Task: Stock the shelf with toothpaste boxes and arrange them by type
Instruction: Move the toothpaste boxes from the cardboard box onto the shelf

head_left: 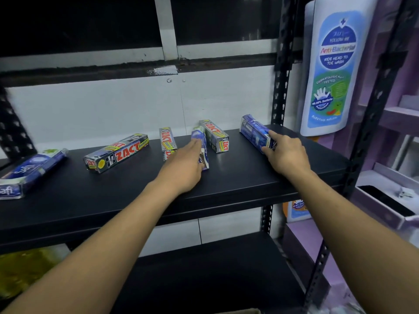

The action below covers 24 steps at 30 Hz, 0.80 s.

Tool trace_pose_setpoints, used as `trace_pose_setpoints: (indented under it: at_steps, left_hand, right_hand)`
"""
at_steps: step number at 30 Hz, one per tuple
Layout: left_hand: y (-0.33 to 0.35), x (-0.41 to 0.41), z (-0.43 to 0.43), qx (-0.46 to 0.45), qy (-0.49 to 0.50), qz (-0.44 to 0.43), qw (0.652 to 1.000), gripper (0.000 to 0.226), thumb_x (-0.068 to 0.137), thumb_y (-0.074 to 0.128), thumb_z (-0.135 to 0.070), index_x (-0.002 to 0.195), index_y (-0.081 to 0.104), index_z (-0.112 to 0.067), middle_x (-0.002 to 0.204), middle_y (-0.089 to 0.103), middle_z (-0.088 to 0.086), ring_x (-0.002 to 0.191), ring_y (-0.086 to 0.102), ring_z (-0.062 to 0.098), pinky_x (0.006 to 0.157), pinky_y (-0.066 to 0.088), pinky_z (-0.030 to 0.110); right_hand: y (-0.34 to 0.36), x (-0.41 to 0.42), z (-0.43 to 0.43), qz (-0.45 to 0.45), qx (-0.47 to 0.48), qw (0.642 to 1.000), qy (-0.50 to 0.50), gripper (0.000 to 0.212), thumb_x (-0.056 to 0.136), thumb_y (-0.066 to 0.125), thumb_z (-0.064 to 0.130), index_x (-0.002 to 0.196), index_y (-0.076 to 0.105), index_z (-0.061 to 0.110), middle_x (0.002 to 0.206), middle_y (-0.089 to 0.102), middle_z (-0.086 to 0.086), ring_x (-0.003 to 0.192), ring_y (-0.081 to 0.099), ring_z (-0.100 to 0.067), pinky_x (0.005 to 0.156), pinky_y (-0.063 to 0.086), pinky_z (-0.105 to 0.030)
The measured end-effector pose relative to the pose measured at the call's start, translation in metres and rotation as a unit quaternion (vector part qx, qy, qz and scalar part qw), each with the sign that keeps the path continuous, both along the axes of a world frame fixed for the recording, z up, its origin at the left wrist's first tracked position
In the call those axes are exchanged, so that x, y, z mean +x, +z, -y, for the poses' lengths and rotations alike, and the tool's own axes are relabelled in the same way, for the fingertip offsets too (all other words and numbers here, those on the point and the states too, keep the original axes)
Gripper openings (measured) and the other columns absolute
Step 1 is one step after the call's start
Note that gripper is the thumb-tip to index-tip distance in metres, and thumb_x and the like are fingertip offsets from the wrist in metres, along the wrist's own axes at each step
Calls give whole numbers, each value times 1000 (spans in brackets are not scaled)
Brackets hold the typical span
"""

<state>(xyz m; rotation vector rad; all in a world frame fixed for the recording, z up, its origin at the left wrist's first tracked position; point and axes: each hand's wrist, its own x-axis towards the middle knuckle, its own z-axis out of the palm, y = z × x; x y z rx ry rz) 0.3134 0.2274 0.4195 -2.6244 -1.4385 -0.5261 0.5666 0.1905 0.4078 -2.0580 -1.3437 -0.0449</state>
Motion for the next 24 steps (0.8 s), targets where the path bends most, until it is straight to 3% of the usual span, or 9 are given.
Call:
trace_pose_setpoints:
  at_steps: [3, 7, 14, 17, 21, 24]
  left_hand:
    - [-1, 9, -11, 5, 23, -21, 1000, 59, 99, 50, -23, 152, 25, -9, 156, 32, 8, 130, 44, 33, 103, 42, 48]
    - [1, 14, -15, 27, 42, -22, 998, 52, 97, 53, -22, 144, 35, -9, 146, 44, 7, 121, 45, 32, 94, 47, 50]
    - [0, 3, 10, 71, 26, -17, 997, 57, 91, 55, -29, 143, 39, -14, 148, 41, -2, 115, 47, 29, 84, 50, 44]
    - [3, -3, 33, 93, 7, -2, 996, 54, 86, 58, -38, 135, 49, -17, 138, 52, -1, 112, 51, 29, 88, 46, 42]
    - [6, -16, 75, 115, -23, 34, 993, 51, 84, 56, -47, 130, 55, -26, 107, 67, -3, 107, 58, 24, 91, 38, 39]
    - [-1, -31, 104, 127, -43, 55, 989, 47, 85, 55, -47, 127, 59, -27, 107, 68, -6, 109, 57, 20, 94, 36, 39]
  right_hand:
    - [-2, 1, -1, -6, -2, 1000, -1, 56, 95, 56, 40, 148, 39, 33, 129, 59, -16, 117, 53, -39, 93, 47, -42]
    - [-2, 1, 1, -11, 5, 1000, 2, 56, 95, 58, 38, 147, 39, 34, 128, 60, -14, 113, 57, -37, 89, 49, -41]
    - [-5, -10, 22, 44, 133, 990, 24, 42, 89, 57, 26, 130, 59, 14, 123, 63, -5, 110, 57, -36, 88, 52, -44]
    - [-13, -26, 41, 59, 137, 987, 59, 47, 88, 61, 29, 132, 57, 15, 133, 60, -2, 116, 54, -34, 93, 50, -44]
    - [-32, -52, 72, 86, 170, 976, 106, 48, 89, 64, 32, 134, 57, 15, 136, 59, -3, 124, 51, -30, 105, 42, -42]
    - [-44, -76, 92, 105, 193, 964, 147, 46, 89, 64, 31, 133, 58, 18, 138, 57, -1, 128, 48, -27, 108, 39, -42]
